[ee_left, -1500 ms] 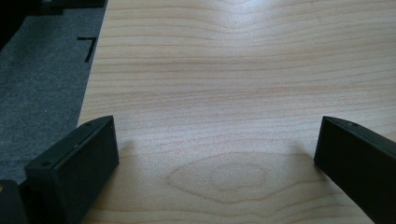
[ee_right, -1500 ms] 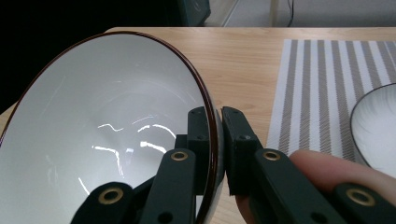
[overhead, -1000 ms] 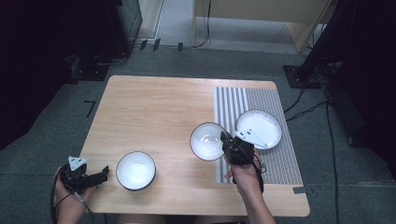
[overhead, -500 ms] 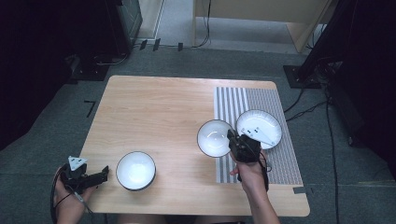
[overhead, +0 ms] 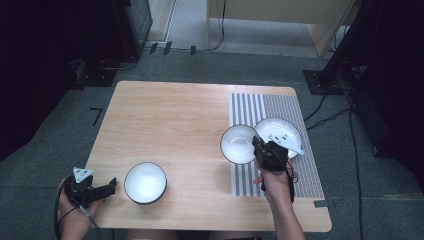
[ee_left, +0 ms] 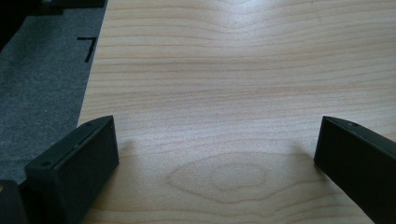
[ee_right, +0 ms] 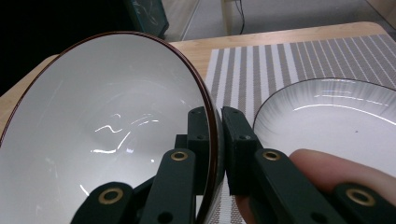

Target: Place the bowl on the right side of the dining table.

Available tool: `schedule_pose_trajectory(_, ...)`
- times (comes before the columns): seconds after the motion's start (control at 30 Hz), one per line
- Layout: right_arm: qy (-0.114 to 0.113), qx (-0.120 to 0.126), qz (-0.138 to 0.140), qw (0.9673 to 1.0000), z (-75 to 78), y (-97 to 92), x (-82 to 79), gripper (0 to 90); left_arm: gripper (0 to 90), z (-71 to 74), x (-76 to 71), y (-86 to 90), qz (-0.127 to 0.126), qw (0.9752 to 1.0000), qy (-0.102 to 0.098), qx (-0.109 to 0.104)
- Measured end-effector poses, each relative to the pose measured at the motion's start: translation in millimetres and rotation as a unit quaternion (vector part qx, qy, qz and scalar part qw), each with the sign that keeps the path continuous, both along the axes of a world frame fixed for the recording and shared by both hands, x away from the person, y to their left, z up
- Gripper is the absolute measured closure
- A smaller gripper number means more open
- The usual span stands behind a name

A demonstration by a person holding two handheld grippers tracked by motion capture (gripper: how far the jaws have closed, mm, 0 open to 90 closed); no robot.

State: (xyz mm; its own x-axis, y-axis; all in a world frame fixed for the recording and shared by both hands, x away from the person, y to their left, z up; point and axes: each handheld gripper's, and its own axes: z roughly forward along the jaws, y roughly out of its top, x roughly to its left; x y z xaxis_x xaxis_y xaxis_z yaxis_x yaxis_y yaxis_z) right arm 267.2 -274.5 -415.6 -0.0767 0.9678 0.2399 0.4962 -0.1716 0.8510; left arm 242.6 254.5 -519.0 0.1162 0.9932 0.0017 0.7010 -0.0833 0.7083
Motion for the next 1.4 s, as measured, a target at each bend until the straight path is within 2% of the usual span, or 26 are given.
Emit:
schedule_pose_trajectory(0.9,0.006,-0.006,-0.050,0.9987,-7.7,-31.3,10.9,84.2,0.0,0.0,0.0,0.0,0.000,1.0000,0.000,0.000)
schedule_pose_trajectory(1.4,0.017,-0.004,-0.083,0.9964,-17.7,-49.9,18.8,84.2,0.0,0.0,0.0,0.0,0.000,1.0000,0.000,0.000)
